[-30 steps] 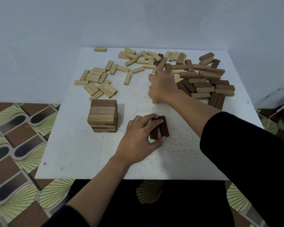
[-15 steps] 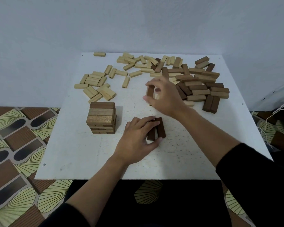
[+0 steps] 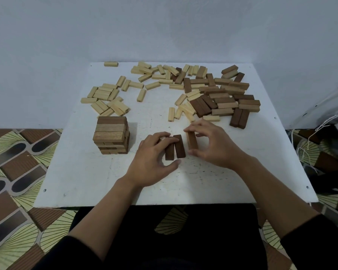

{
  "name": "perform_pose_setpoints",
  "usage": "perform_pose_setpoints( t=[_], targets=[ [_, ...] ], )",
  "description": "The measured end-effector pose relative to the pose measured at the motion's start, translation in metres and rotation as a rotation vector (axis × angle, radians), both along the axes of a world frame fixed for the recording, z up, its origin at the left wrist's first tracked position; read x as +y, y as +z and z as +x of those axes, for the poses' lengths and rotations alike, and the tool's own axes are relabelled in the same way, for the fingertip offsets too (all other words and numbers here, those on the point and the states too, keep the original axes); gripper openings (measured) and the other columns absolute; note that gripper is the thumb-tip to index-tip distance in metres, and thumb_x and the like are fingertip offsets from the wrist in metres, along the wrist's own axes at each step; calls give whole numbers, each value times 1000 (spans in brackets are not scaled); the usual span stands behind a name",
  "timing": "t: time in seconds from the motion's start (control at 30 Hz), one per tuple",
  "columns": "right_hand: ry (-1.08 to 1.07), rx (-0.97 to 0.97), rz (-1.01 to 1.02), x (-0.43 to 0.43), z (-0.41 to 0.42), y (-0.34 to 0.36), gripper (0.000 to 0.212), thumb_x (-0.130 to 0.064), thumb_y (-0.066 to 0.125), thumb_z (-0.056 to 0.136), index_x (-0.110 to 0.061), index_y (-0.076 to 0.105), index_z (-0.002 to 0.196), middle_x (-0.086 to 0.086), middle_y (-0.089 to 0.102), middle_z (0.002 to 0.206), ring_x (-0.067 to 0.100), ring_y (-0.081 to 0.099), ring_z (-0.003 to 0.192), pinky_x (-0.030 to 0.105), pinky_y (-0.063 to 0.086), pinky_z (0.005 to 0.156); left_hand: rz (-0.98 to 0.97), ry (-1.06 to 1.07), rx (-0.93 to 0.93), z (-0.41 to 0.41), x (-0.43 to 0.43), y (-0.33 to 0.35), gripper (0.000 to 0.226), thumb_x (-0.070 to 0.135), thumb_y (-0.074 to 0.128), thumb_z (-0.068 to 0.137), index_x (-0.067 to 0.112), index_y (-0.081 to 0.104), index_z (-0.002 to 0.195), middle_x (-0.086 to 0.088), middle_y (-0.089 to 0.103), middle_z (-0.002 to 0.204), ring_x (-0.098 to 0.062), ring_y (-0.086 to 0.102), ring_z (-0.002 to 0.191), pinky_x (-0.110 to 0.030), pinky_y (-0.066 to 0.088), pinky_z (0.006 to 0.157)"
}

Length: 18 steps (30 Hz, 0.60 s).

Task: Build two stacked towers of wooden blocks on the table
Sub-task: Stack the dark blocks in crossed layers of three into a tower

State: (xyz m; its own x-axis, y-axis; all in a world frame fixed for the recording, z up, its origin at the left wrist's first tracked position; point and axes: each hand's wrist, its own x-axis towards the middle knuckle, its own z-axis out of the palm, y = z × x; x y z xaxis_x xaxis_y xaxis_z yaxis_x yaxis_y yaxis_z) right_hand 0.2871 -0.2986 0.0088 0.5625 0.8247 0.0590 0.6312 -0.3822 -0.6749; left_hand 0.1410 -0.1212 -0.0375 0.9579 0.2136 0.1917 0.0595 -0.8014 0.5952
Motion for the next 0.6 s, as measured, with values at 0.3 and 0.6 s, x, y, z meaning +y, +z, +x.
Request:
perform_pose_setpoints(
  t=[0.3,0.6],
  targets=[
    [15,54,-39,2,-2,-5,75,-24,92,68,-17,61,136,-7,57,130,-6,49,108,3,38,89,-146,-85,46,-3,8,10,73,33,79,77,32,49,143,16,50,138,-6,47,124,-40,44,104],
    [31,78,-156,4,10,-3,95,-39,95,61,-17,53,144,-8,53,131,0,50,102,15,43,80,-291,-14,78,-1,15,7,78,29,87,74,35,51,143,29,55,117,-8,56,116,-43,49,101]
  ],
)
